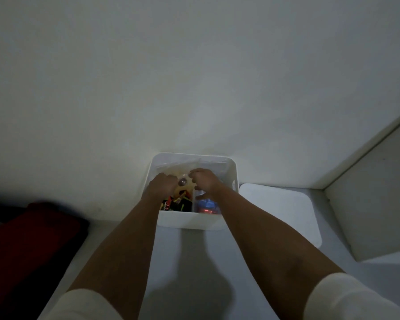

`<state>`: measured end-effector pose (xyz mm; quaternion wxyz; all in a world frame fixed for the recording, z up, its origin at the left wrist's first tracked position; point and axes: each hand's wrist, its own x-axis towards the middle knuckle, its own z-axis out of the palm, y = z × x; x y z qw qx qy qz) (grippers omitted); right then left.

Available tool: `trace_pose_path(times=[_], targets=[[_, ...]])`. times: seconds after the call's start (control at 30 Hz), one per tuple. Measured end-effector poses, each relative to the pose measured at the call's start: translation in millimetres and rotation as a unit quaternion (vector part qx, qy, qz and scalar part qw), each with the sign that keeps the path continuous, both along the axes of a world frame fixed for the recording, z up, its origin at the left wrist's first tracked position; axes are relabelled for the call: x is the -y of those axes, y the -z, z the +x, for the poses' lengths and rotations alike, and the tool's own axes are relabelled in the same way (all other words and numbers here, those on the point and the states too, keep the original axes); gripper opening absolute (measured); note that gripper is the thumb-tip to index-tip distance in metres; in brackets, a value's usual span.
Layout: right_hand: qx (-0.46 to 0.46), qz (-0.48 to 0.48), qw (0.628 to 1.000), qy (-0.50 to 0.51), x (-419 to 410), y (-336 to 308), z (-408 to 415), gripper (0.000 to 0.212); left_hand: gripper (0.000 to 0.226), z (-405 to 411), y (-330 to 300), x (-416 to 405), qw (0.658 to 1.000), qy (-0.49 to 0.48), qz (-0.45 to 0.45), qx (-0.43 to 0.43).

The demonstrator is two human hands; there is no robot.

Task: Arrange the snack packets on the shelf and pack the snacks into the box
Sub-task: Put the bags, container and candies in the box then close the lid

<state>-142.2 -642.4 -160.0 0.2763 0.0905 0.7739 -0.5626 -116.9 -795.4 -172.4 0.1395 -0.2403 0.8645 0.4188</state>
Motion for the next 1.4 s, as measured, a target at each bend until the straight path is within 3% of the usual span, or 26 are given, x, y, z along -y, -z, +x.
trace_pose_path(times=[0.13,0.27,0.43,0.63,0.8,1.0,1.13,1.3,1.4], targets=[[-0.034,-0.034,0.997,0.065,-38.1,-7.0,-2.7,0.018,0.043,1.2,-3.9,-32.8,0.998,0.031,-0.055,-0.019],[-0.121,-0.013,0.984,0.132,-95.0,-12.5,-5.3,0.016,0.036,-10.1,-11.8,-90.2,0.994,0.076,-0.062,-0.042],[-0.152,0.000,0.969,0.192,-169.9,-8.6,-5.8,0.016,0.033,-23.2,-15.8,-163.4,0.991,0.096,-0.057,-0.076],[-0.093,0.064,0.963,0.245,-281.3,12.3,-3.9,0.016,0.035,-19.3,1.4,-263.5,0.979,0.191,-0.001,-0.071],[0.007,0.145,0.965,0.219,-360.6,64.9,0.1,0.022,0.059,-9.9,56.9,-299.7,0.977,0.207,0.022,0.048],[0.067,0.280,0.952,0.105,-412.8,134.2,12.5,0.053,0.081,-5.5,124.7,-300.0,0.977,0.152,-0.022,0.151],[0.108,0.315,0.938,0.096,-425.4,170.0,24.8,0.072,0.088,-0.4,150.1,-302.8,0.981,0.104,-0.037,0.159],[0.076,0.253,0.944,0.199,-435.5,186.7,21.7,0.061,0.091,-10.8,156.0,-311.9,0.990,0.037,-0.041,0.129],[0.077,0.227,0.950,0.198,-445.4,186.8,29.2,0.052,0.089,-17.8,156.1,-309.0,0.991,-0.032,-0.012,0.129]])
